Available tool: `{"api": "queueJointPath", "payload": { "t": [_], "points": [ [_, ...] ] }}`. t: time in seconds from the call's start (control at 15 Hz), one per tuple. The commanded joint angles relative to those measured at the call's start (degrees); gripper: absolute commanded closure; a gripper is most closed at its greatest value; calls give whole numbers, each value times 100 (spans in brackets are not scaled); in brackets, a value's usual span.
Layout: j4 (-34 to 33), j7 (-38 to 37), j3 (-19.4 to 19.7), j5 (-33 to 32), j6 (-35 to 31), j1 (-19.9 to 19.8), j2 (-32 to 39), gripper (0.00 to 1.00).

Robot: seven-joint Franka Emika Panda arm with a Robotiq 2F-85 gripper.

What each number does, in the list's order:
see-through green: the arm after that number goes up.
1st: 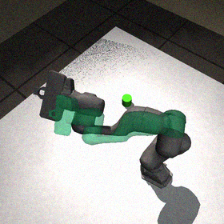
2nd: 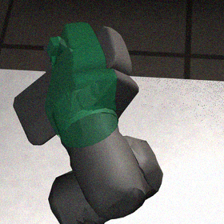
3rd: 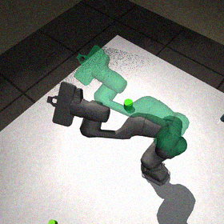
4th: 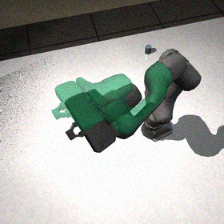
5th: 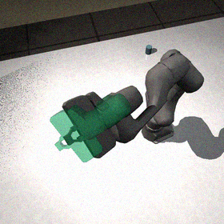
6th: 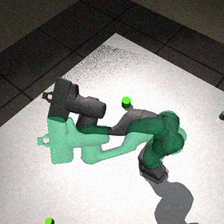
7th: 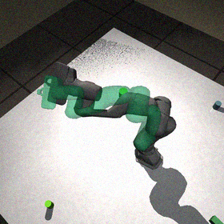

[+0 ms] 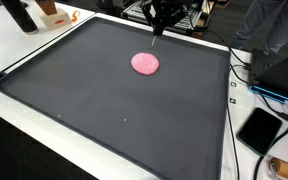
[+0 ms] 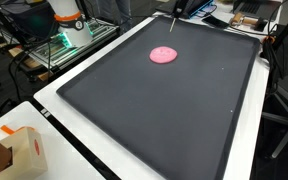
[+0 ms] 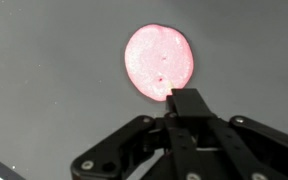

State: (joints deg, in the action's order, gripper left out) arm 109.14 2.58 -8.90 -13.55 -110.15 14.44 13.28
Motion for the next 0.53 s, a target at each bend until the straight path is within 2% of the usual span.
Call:
{"api": "queueJointPath", "payload": {
  "t": [0.0, 0.47],
  "points": [
    [460, 679, -126, 339, -132, -213, -527, 97],
    [561, 1487, -175, 488, -89, -228, -947, 97]
  ]
}}
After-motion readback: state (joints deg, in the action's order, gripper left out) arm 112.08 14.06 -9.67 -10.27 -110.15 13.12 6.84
